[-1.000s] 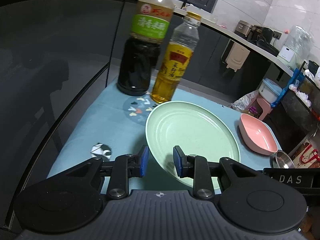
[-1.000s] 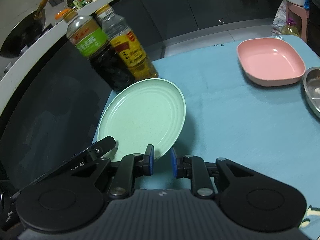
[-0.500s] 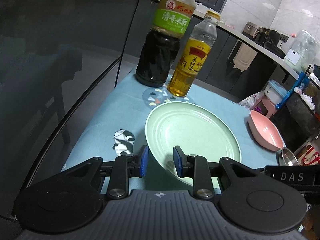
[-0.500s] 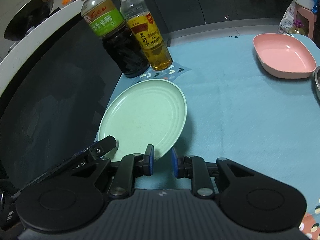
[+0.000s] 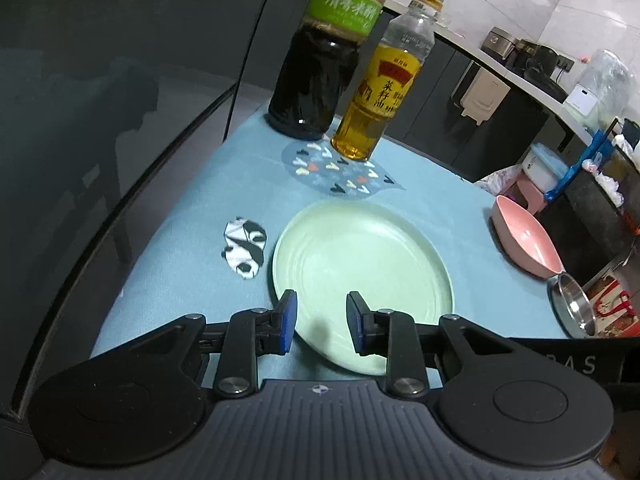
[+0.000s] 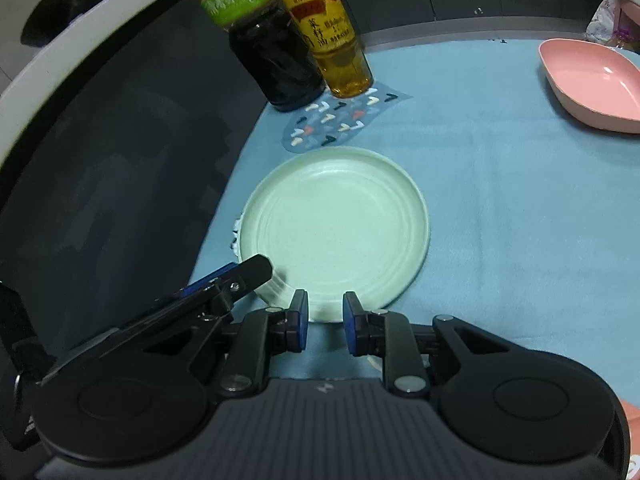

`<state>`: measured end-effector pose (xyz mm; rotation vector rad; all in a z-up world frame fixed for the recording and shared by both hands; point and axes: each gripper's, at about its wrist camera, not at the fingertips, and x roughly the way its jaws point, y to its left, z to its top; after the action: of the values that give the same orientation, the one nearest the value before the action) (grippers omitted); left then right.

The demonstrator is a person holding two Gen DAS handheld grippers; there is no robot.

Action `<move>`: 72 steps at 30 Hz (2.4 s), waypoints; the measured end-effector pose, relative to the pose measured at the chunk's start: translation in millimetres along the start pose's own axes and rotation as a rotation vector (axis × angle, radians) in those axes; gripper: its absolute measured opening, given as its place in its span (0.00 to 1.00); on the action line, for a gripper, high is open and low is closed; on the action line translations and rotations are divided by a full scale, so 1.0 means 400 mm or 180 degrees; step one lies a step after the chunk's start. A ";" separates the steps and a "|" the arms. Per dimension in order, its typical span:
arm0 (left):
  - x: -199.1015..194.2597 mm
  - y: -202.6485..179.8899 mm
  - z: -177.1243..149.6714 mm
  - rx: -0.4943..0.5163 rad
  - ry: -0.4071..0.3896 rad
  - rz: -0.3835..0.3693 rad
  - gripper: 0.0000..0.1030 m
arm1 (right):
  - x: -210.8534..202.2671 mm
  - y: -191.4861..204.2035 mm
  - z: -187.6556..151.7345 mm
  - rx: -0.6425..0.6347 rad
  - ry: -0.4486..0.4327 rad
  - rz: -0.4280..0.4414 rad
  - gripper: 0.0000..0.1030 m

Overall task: Organize plates and bowls
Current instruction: 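Carry the green plate with the left gripper and lower it onto the table, then open the left gripper to release the green plate, then move the left gripper to the pink square dish and grasp its rim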

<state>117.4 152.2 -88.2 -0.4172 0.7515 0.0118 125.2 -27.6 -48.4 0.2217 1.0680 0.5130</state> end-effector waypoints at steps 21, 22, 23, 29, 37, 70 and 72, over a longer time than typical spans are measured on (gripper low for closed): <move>0.005 -0.035 0.000 0.0096 0.0047 0.0139 0.24 | -0.053 -0.059 0.015 0.0156 -0.0173 -0.0108 0.20; 0.006 -0.039 -0.001 0.0100 0.0055 0.0145 0.24 | -0.057 -0.065 0.016 0.0170 -0.0184 -0.0110 0.20; 0.008 -0.044 -0.001 0.0107 0.0065 0.0150 0.24 | -0.061 -0.071 0.017 0.0184 -0.0198 -0.0111 0.20; 0.016 -0.081 0.002 0.0187 0.0107 0.0176 0.24 | -0.082 -0.112 0.024 0.0266 -0.0278 -0.0098 0.20; 0.028 -0.155 0.010 0.0331 0.0143 0.0164 0.25 | -0.117 -0.176 0.037 0.0448 -0.0393 -0.0063 0.20; 0.281 -0.549 0.129 0.0695 0.0299 -0.0300 0.36 | -0.267 -0.514 0.246 0.0786 -0.1271 -0.0724 0.30; 0.312 -0.564 0.134 0.0681 0.0309 -0.0262 0.36 | -0.244 -0.533 0.266 0.0783 -0.1249 -0.0794 0.30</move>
<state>280.3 -52.1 -54.1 -0.2456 0.8216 -0.1657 243.9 -252.9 -10.4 0.3830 0.7578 0.1033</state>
